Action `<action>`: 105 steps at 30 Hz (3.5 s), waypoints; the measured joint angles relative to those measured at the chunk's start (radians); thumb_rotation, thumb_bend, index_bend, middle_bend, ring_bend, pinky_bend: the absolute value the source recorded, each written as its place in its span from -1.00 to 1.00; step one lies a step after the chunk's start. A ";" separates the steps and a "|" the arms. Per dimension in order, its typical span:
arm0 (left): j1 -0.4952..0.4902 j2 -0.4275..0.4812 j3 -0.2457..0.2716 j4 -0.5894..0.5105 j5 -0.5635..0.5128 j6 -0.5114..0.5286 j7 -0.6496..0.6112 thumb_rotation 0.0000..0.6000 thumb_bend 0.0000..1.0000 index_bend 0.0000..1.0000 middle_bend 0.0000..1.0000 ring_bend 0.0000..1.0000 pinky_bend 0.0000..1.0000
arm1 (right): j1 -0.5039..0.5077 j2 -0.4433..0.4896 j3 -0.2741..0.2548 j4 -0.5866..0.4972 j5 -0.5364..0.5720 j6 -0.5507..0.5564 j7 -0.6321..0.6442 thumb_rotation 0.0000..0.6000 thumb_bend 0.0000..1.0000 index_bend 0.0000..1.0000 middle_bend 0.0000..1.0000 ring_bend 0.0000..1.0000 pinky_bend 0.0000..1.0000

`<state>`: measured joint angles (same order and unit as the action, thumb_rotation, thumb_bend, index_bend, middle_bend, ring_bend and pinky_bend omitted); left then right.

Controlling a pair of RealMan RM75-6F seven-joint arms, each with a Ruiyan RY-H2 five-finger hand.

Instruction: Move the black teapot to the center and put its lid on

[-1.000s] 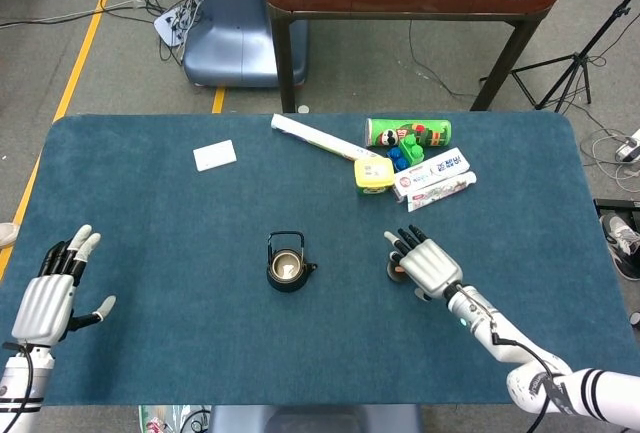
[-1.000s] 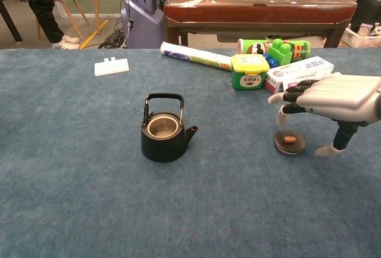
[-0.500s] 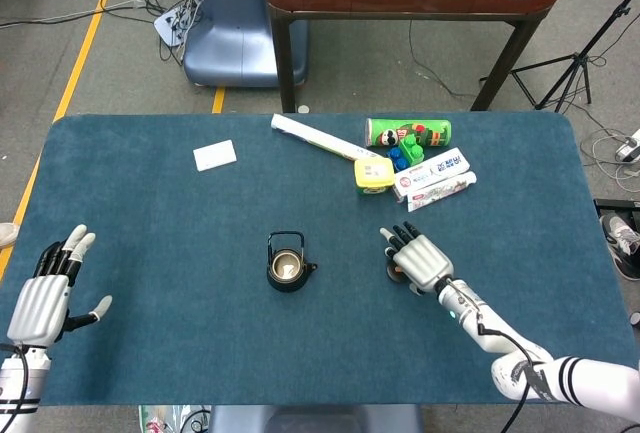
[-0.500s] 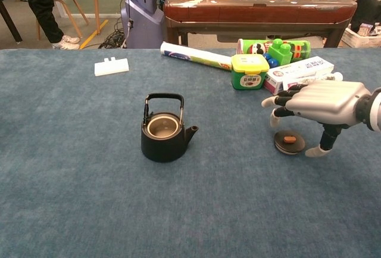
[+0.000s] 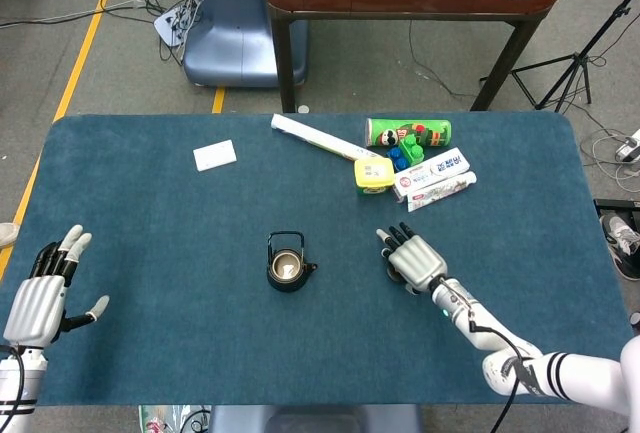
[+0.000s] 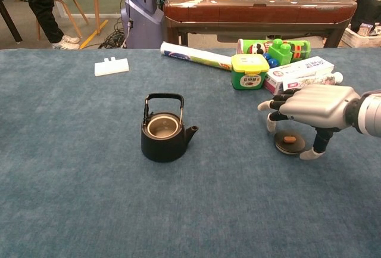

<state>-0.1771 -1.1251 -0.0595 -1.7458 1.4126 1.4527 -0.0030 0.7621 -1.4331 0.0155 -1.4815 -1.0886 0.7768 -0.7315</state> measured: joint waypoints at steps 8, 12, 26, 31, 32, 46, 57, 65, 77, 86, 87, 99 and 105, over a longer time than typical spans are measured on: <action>0.005 -0.003 -0.010 0.004 -0.007 -0.003 -0.004 1.00 -0.51 -1.00 -1.00 -1.00 -1.00 | 0.018 -0.021 -0.010 0.017 0.026 0.002 -0.009 1.00 -0.50 -0.41 -0.90 -1.00 -1.00; 0.007 -0.003 -0.013 0.006 -0.008 -0.005 -0.004 1.00 -0.51 -1.00 -1.00 -1.00 -1.00 | 0.023 -0.026 -0.016 0.022 0.028 0.005 -0.005 1.00 -0.47 -0.37 -0.90 -1.00 -1.00; 0.011 -0.005 -0.018 0.003 -0.007 -0.014 0.004 1.00 -0.51 -1.00 -1.00 -1.00 -1.00 | 0.030 -0.023 -0.031 0.021 0.026 0.019 0.018 1.00 -0.41 -0.15 -0.82 -1.00 -1.00; 0.012 -0.005 -0.020 0.003 -0.008 -0.016 0.005 1.00 -0.51 -1.00 -1.00 -1.00 -1.00 | 0.030 -0.008 -0.027 0.004 0.005 0.031 0.045 1.00 -0.40 -0.11 -0.79 -1.00 -1.00; 0.012 -0.005 -0.020 0.002 -0.007 -0.016 0.005 1.00 -0.51 -1.00 -1.00 -1.00 -1.00 | 0.030 -0.002 -0.024 -0.005 -0.001 0.035 0.052 1.00 -0.40 -0.11 -0.79 -1.00 -1.00; 0.016 0.012 -0.022 -0.023 0.005 -0.015 0.004 1.00 -0.51 -1.00 -1.00 -1.00 -1.00 | 0.135 0.054 0.072 -0.146 0.007 0.017 0.049 1.00 -0.40 -0.05 -0.75 -1.00 -1.00; 0.025 0.024 -0.019 -0.031 0.012 -0.008 -0.003 1.00 -0.51 -1.00 -1.00 -1.00 -1.00 | 0.281 0.010 0.132 -0.176 0.125 -0.026 -0.030 1.00 -0.39 -0.03 -0.72 -1.00 -1.00; 0.035 0.033 -0.018 -0.029 0.012 -0.001 -0.019 1.00 -0.51 -1.00 -1.00 -1.00 -1.00 | 0.384 -0.059 0.137 -0.147 0.206 -0.031 -0.094 1.00 -0.40 -0.02 -0.72 -1.00 -1.00; 0.042 0.037 -0.016 -0.022 0.015 0.000 -0.037 1.00 -0.51 -1.00 -1.00 -1.00 -1.00 | 0.482 -0.168 0.097 -0.051 0.267 -0.014 -0.172 1.00 -0.40 -0.02 -0.72 -1.00 -1.00; 0.051 0.038 -0.014 -0.009 0.015 0.003 -0.054 1.00 -0.51 -1.00 -1.00 -1.00 -1.00 | 0.517 -0.212 0.078 -0.003 0.297 -0.001 -0.177 1.00 -0.40 -0.02 -0.72 -1.00 -1.00; 0.052 0.038 -0.014 -0.009 0.015 0.004 -0.055 1.00 -0.51 -1.00 -1.00 -1.00 -1.00 | 0.520 -0.214 0.076 -0.001 0.299 0.000 -0.177 1.00 -0.40 -0.02 -0.72 -1.00 -1.00; 0.059 0.037 -0.015 0.000 0.017 0.009 -0.064 1.00 -0.51 -1.00 -1.00 -1.00 -1.00 | 0.555 -0.226 0.062 0.000 0.351 0.011 -0.199 1.00 -0.39 -0.44 -0.81 -1.00 -1.00; 0.060 0.035 -0.016 0.006 0.019 0.010 -0.065 1.00 -0.51 -1.00 -1.00 -1.00 -1.00 | 0.575 -0.222 0.054 -0.014 0.393 0.022 -0.216 1.00 -0.38 -0.68 -0.85 -1.00 -1.00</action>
<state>-0.1170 -1.0905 -0.0753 -1.7394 1.4312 1.4626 -0.0679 1.3370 -1.6547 0.0697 -1.4950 -0.6958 0.7988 -0.9471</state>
